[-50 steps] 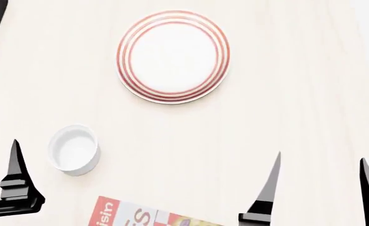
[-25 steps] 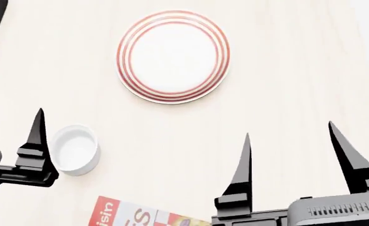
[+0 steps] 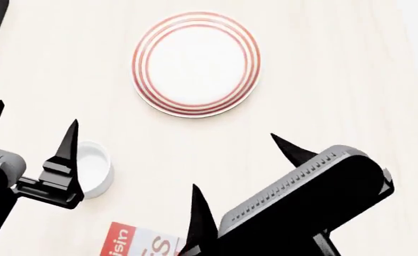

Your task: Pick the akita bowl on the cookies box and place it on the plate.

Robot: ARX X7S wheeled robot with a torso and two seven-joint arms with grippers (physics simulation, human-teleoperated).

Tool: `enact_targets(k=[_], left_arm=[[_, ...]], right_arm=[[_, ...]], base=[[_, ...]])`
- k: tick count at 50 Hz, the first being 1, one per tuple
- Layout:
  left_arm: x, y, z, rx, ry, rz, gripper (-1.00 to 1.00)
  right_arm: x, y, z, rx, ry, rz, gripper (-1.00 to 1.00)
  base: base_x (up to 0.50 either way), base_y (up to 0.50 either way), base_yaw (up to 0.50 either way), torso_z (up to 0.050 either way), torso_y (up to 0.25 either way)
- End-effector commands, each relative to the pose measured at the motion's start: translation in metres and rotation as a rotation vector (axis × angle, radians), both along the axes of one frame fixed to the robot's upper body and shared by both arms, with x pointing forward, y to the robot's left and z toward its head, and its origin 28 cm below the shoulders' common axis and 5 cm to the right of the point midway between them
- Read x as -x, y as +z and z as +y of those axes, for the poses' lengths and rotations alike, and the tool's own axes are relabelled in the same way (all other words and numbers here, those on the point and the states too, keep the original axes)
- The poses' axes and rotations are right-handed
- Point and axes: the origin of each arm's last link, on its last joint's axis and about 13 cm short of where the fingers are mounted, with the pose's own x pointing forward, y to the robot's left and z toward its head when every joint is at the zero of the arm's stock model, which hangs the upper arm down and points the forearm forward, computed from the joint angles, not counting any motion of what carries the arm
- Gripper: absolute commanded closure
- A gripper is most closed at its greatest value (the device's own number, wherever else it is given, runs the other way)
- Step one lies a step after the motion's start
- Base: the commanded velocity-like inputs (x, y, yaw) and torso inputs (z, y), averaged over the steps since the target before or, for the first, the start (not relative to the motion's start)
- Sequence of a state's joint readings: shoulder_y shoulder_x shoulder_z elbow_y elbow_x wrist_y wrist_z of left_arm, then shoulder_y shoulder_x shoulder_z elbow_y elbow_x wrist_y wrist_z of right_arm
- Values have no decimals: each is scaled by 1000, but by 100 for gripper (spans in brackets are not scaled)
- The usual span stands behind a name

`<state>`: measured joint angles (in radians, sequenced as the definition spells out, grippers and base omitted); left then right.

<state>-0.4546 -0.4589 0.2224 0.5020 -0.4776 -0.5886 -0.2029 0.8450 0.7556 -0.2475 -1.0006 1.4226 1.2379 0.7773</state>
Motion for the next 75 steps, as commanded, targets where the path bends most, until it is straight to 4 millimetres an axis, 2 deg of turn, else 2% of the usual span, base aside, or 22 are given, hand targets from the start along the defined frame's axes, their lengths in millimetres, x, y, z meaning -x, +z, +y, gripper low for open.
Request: enact_targets(k=[1,14,34,54,75], left_arm=[[-2,4,-1,-11,-23,-24,-100],[-1,2,-2,-17,-24,-26,-100],[1,5,-3,-23,-28,-35,-100],[3,5,-3,-24,-33,-38,-100],[3,3,-2,-20,-33,-37,-100]], right_arm=[[20,15,6,215,154,73,-100],[42,17,17,311,300,228,-100],[54,18,35,385,448,265,-100],[59,2,50,470,523,323,-100],[54,-10,60,554,549,400,-100]], base=[[0,0,0,0,0],[0,0,0,0,0],[0,0,0,0,0],[0,0,0,0,0],[0,0,0,0,0]])
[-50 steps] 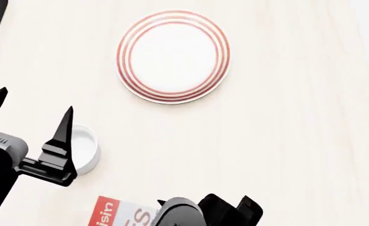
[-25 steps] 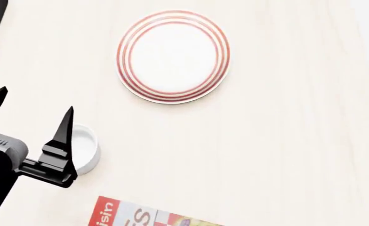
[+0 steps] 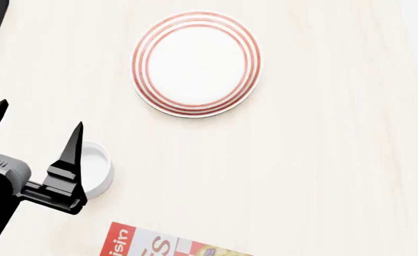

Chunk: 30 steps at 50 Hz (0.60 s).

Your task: Pick the akita bowl on the cookies box and place it on the plate.

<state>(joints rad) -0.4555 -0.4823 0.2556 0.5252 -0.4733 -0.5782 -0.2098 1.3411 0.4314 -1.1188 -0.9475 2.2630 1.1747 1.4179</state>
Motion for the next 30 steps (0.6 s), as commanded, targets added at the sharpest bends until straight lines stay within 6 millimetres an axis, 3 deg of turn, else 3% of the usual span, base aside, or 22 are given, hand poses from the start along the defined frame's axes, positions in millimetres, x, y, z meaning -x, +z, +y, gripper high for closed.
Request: enact_targets(k=[1,30], left_arm=[[0,2,1,11,-11,-19,-100],[-1,1,0,12,-10,-12,-100]], right_arm=[[-3,-5,9,41,60,28,-100],[-4,-16,4,167,24,68,-100]], base=[[0,0,0,0,0],[0,0,0,0,0]])
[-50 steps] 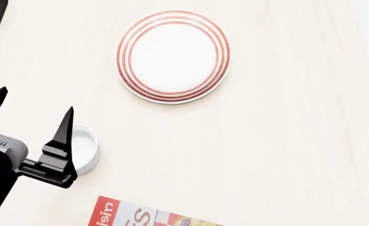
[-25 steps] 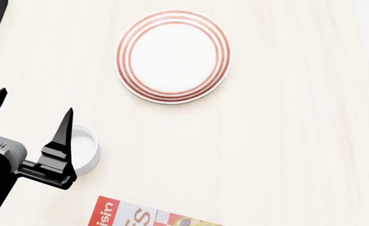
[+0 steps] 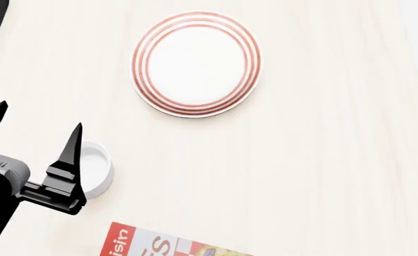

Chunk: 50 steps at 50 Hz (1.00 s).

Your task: Pick the akita bowl on the cookies box and place it on the plate.

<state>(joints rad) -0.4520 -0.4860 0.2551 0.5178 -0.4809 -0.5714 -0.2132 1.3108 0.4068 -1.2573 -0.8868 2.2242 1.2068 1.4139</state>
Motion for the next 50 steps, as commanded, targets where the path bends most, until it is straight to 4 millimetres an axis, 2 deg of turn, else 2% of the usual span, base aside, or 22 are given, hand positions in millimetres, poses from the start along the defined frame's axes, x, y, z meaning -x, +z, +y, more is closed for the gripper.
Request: enact_targets(k=[1,19,42,43,50], left_arm=[[0,3,-1,8,-12,-18,-100],[0,3,-1,6,-13,-20,-100],[1,2,0,4,-18,-18,-100],[1,2,0,4,-19,-18,-100],[2,2,0,5,-20,-17,-100]], right_arm=[[0,-1,-1,40,20,9,-100],[-1,3,-3,92,20,-17,-100],[-8,-5,1,103,55,-36,-100],[-8,-5,0,102,55,-43,100],[-8,-4,0,97,55,-64,100]], base=[[0,0,0,0,0],[0,0,0,0,0],[0,0,0,0,0],[0,0,0,0,0],[0,0,0,0,0]])
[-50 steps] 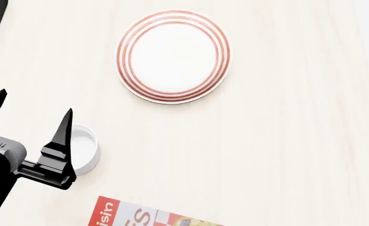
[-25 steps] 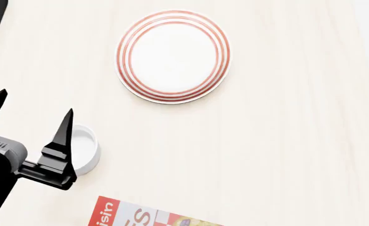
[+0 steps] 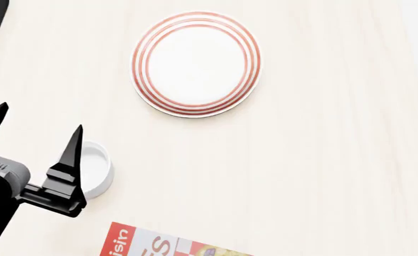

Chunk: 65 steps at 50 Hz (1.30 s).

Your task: Pick the akita bowl on the cookies box and place it on the plate.

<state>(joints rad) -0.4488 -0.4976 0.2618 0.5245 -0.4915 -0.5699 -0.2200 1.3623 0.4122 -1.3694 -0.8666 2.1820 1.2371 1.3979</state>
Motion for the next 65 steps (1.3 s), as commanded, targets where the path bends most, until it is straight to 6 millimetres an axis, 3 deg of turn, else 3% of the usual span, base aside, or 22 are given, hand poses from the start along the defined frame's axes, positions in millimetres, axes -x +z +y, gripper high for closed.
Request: enact_targets(k=[1,13,24,43,56,65], left_arm=[[0,2,0,9,-15,-20,-100],[0,2,0,10,-15,-19,-100],[0,3,0,11,-14,-20,-100],[2,4,0,10,-22,-21,-100],[3,4,0,10,-22,-19,-100],[3,3,0,6,-26,-21,-100]], right_arm=[[-3,1,3,-11,43,-21,100],[-10,-1,1,19,22,-69,100],[-21,5,-3,101,-46,-277,100],[-30,43,-14,206,-91,-558,100],[-36,57,-18,267,-107,-690,100],[-54,63,-24,288,-134,-727,100]], base=[[0,0,0,0,0],[0,0,0,0,0],[1,0,0,0,0],[0,0,0,0,-1],[0,0,0,0,0],[0,0,0,0,0]])
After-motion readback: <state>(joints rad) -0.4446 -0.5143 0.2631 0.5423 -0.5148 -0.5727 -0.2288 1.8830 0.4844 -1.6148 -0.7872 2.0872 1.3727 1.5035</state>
